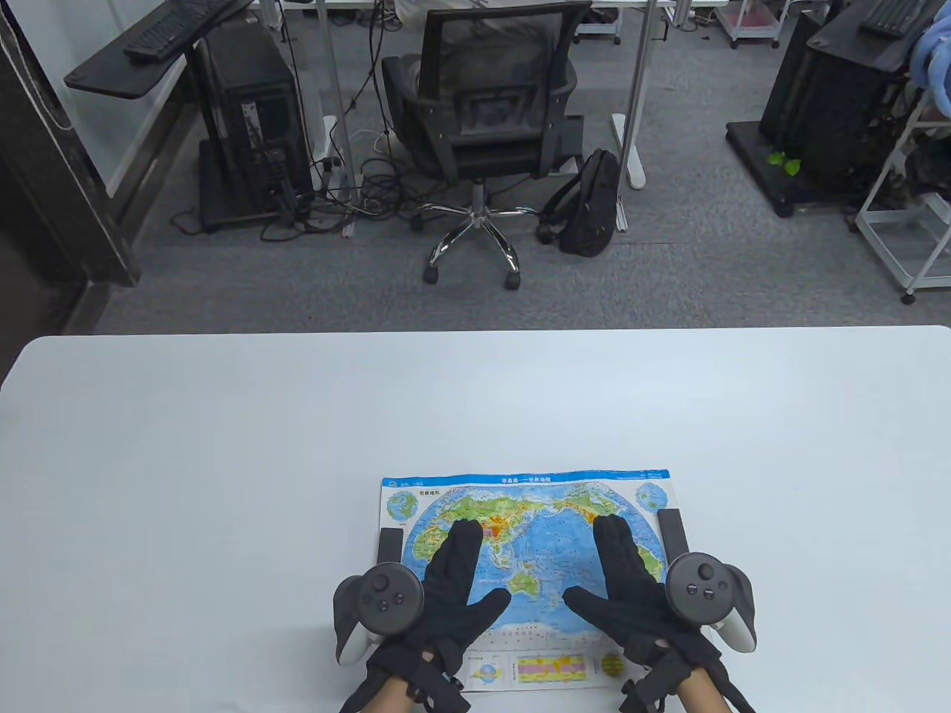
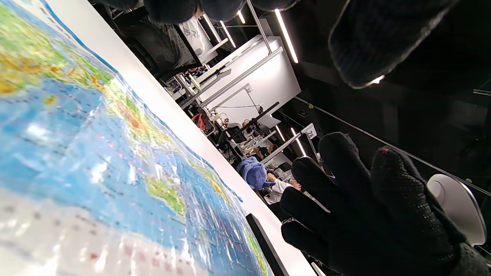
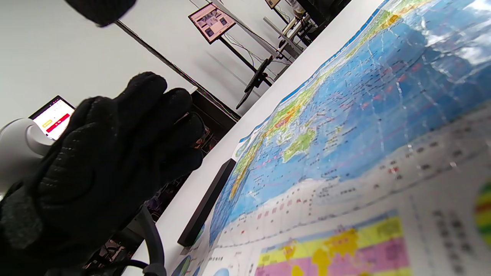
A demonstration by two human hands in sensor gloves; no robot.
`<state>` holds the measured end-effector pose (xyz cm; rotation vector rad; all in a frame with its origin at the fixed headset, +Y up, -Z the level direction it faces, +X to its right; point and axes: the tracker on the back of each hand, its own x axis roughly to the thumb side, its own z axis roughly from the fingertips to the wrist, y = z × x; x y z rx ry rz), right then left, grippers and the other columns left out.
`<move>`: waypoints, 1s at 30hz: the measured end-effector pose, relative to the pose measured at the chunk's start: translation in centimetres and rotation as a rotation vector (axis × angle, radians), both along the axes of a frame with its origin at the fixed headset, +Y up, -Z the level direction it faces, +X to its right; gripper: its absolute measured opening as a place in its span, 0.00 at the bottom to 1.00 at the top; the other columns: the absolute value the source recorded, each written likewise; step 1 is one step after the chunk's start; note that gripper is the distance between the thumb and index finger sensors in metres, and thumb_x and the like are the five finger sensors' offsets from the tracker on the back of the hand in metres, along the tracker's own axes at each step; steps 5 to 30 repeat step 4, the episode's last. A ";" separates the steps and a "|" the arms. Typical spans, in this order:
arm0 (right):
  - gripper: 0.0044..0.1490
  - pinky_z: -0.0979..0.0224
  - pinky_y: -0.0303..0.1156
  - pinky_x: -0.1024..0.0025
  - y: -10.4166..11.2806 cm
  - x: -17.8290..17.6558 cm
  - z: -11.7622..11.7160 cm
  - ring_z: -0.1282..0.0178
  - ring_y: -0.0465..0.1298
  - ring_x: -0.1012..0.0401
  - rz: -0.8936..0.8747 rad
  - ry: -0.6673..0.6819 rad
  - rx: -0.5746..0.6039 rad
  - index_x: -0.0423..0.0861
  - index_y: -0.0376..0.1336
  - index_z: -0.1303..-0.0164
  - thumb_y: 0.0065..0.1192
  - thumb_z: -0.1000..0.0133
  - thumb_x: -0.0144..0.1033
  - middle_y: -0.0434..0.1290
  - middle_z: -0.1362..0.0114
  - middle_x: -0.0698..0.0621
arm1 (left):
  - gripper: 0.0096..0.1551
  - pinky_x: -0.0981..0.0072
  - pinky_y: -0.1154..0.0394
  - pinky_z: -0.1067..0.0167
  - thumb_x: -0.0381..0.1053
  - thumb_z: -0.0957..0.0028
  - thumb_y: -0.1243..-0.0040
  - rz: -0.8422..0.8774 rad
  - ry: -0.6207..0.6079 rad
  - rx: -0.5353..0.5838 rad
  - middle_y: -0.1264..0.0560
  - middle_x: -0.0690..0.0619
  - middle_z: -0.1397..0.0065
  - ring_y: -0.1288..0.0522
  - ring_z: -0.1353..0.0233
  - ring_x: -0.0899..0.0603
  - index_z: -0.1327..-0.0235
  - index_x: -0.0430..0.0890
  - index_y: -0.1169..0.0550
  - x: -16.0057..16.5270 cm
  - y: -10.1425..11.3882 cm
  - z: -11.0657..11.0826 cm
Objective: Unroll map and secure with paperweights
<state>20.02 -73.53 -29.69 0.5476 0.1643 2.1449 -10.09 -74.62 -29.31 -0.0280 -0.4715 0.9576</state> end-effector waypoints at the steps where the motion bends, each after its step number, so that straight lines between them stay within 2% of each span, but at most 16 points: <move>1: 0.54 0.37 0.42 0.22 0.0 0.0 0.0 0.29 0.36 0.24 0.003 0.001 -0.003 0.46 0.29 0.24 0.56 0.39 0.55 0.28 0.22 0.28 | 0.50 0.31 0.45 0.32 0.65 0.45 0.44 0.002 -0.001 -0.001 0.54 0.39 0.17 0.48 0.21 0.28 0.21 0.49 0.55 0.0 0.0 0.0; 30: 0.54 0.37 0.41 0.22 -0.1 -0.1 0.0 0.29 0.35 0.24 0.008 0.000 -0.007 0.46 0.29 0.24 0.56 0.39 0.55 0.28 0.22 0.28 | 0.50 0.31 0.45 0.32 0.65 0.45 0.44 -0.001 -0.004 -0.001 0.54 0.38 0.17 0.48 0.21 0.28 0.21 0.49 0.55 0.0 0.0 0.0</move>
